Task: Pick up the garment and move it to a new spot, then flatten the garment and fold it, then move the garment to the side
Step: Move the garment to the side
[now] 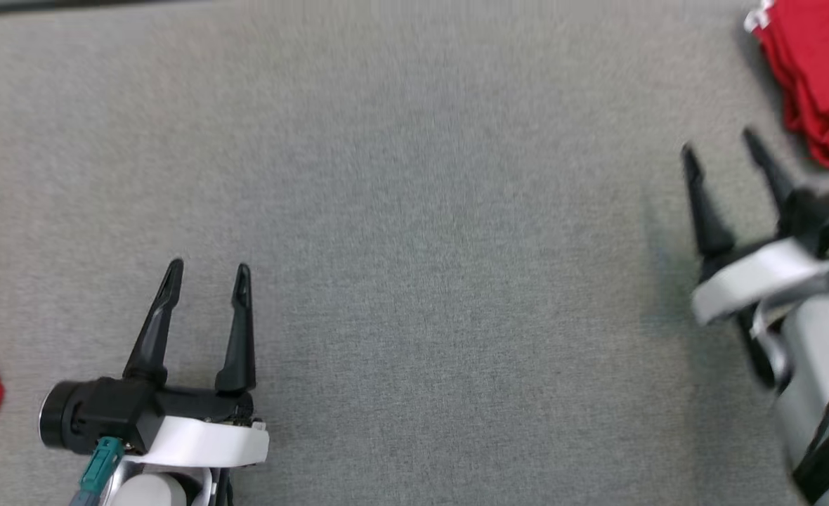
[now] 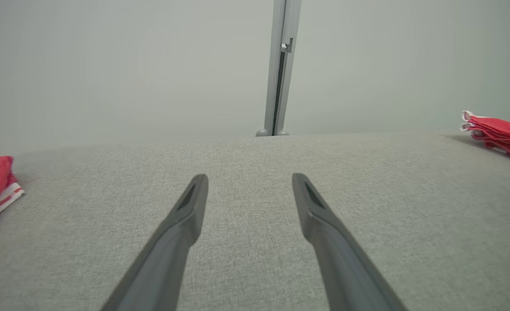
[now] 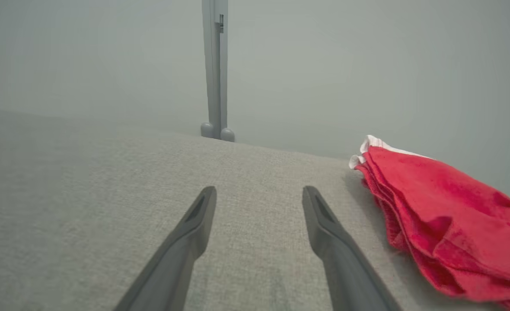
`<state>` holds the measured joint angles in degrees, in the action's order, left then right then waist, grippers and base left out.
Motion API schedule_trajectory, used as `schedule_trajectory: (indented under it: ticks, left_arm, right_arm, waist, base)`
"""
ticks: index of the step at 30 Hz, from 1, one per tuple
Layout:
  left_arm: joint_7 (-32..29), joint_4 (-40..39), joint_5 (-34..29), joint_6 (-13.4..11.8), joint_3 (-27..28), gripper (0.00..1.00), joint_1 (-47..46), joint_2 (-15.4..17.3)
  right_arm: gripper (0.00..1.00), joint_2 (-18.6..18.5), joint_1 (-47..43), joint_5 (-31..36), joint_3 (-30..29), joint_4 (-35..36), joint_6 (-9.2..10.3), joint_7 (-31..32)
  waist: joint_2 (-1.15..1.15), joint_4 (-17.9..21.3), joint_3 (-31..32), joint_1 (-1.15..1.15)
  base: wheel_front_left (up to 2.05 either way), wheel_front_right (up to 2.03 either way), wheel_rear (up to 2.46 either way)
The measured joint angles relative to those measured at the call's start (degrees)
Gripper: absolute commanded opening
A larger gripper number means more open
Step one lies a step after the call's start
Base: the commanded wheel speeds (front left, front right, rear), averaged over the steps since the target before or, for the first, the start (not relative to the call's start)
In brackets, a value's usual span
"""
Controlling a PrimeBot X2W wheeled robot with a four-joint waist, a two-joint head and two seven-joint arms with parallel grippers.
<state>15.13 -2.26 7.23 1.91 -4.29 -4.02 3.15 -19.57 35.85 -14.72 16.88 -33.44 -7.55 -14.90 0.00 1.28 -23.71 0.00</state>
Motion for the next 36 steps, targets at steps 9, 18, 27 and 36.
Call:
schedule_trajectory:
  ticks: [9, 18, 27, 36]
  left_arm:
    - [0.0, 5.1, 1.9, -2.0, 1.5, 1.0, 3.4, -0.3]
    - [0.0, 4.7, 1.0, -2.9, 2.1, 1.0, 10.6, -0.3]
    - [0.0, 7.2, -1.1, -2.8, 2.3, 1.0, 16.6, -0.3]
    - [0.0, 6.7, -0.8, -4.1, 2.5, 1.0, 16.5, -0.3]
  right_arm:
    - [1.0, 14.0, -21.2, 8.0, -9.5, 11.4, 0.0, -0.1]
    - [1.0, 16.5, -33.3, 9.4, -11.0, 21.7, 0.01, -0.1]
    - [1.0, 16.7, -39.6, 9.8, -8.2, 24.5, 0.01, -0.1]
    - [1.0, 16.7, -39.7, 8.6, -7.7, 24.7, 0.01, -0.1]
  waist:
    - [0.0, -0.7, 11.9, 0.0]
    - [0.0, -0.6, 22.6, 0.0]
    - [0.0, 1.5, 26.9, 0.0]
    - [0.0, 1.8, 26.7, 0.0]
  base:
    - [0.0, 0.0, 0.0]
    - [0.0, 0.0, 0.0]
    - [0.0, 0.0, 0.0]
    - [0.0, 0.0, 0.0]
